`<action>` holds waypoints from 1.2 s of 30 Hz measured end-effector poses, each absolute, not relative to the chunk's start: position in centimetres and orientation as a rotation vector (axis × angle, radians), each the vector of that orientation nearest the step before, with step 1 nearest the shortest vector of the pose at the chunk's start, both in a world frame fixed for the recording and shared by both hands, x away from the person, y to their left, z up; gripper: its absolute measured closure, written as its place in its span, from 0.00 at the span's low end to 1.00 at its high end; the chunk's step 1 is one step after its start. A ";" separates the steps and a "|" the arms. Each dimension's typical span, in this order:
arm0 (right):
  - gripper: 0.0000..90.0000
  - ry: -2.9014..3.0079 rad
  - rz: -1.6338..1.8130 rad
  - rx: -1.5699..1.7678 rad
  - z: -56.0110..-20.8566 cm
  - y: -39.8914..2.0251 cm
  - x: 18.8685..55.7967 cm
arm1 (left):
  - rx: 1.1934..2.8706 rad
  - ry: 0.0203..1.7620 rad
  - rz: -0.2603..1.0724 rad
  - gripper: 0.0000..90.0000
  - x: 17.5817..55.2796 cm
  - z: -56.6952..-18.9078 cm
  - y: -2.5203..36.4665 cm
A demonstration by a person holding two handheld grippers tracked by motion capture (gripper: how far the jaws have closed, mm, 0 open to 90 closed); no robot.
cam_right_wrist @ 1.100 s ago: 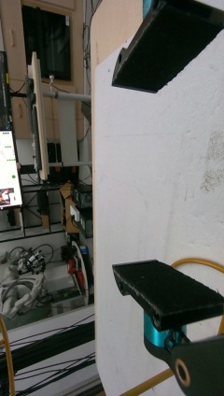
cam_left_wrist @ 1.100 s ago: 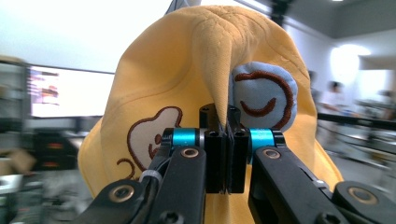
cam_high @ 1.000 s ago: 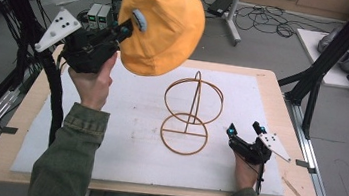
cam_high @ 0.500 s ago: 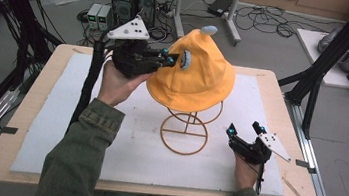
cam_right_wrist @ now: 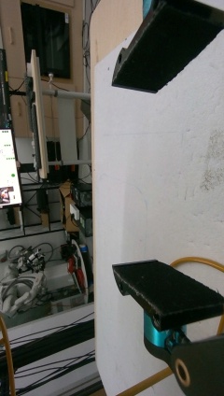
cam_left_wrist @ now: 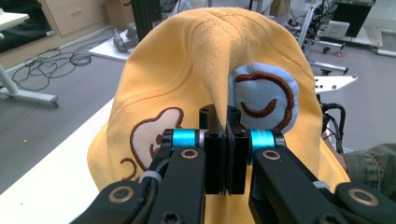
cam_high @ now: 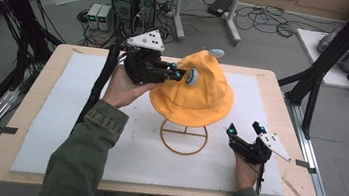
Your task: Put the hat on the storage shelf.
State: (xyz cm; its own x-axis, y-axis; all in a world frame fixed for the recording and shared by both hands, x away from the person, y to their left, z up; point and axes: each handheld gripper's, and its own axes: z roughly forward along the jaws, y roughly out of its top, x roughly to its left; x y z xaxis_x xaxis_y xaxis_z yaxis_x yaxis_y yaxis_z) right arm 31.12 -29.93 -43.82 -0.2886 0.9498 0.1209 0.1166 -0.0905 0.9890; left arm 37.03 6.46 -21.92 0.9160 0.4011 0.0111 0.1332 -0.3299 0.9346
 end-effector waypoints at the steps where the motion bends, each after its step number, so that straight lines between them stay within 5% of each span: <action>1: 0.10 1.455 1.463 1.215 -43.8 -29.9 31.1 | 1.910 0.390 0.279 0.98 37.1 -22.0 6.3; 11: 0.10 1.454 1.463 1.211 -43.8 -29.9 31.1 | 1.897 0.416 0.253 0.97 37.4 -23.1 6.5; 14: 0.10 1.454 1.464 1.213 -43.8 -29.9 31.1 | 1.860 0.415 0.223 0.89 37.5 -22.9 6.7; 16: 0.10 1.455 1.462 1.211 -43.8 -29.9 31.1 | 1.848 0.432 0.235 0.71 37.5 -22.7 6.9; 17: 0.10 1.456 1.465 1.214 -43.8 -29.9 31.1 | 1.850 0.433 0.239 0.52 37.4 -22.6 6.9; 18: 0.10 1.456 1.465 1.214 -43.8 -29.9 31.1 | 1.848 0.423 0.228 0.52 37.4 -22.6 6.9; 20: 0.10 1.457 1.464 1.211 -43.8 -29.9 31.1 | 1.851 0.414 0.217 0.28 37.4 -22.6 7.0; 21: 0.10 1.457 1.464 1.211 -43.8 -29.9 31.1 | 1.847 0.420 0.216 0.28 37.3 -22.6 7.0; 22: 0.10 1.458 1.465 1.212 -43.8 -29.9 31.1 | 1.842 0.429 0.214 0.14 37.4 -22.6 7.0; 36: 0.10 1.457 1.466 1.211 -43.8 -29.9 31.1 | 1.747 0.554 0.449 0.10 37.0 -22.3 9.4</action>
